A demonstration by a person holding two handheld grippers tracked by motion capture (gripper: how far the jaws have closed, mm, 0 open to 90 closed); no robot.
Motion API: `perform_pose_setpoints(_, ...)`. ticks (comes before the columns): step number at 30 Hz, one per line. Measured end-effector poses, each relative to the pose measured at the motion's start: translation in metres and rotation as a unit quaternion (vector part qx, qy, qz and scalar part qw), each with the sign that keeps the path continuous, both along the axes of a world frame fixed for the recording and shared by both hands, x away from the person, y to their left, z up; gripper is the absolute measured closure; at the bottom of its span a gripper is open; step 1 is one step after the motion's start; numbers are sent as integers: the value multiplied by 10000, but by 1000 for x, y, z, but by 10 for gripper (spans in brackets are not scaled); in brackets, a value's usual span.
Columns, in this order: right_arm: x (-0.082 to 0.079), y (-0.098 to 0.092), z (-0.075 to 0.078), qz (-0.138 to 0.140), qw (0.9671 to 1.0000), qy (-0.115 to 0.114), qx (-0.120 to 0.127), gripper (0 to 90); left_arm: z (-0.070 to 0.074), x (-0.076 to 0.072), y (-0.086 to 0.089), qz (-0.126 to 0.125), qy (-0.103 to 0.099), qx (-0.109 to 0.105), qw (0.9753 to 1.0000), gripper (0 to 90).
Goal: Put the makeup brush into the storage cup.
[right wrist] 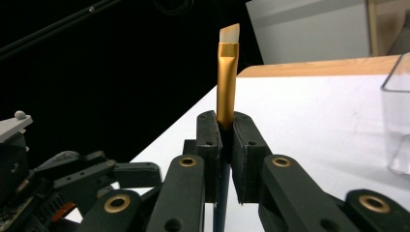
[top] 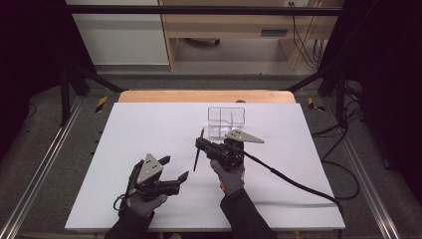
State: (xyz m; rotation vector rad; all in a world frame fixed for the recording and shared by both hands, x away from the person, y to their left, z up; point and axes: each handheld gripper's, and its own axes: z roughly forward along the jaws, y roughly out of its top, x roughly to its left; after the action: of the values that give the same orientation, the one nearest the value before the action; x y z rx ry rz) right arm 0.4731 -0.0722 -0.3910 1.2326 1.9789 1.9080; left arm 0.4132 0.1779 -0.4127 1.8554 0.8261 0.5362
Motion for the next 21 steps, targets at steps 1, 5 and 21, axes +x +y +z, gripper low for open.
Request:
perform_pose_setpoints(1, 1, -1, 0, -13, 10000, -26, -11, 836, 0, 0, 2, 1, 10, 9, 10000, 170)
perform_pose_setpoints(5, 3, -6, 1, -77, 9999, -74, -94, 836, -1, 1, 10, 99, 64, 27, 9999, 139)
perform_pose_setpoints(21, 8, -17, 13, -272, 9984, -313, -374, 836, -10, 9, 29, 267, 206, 67, 9994, 105)
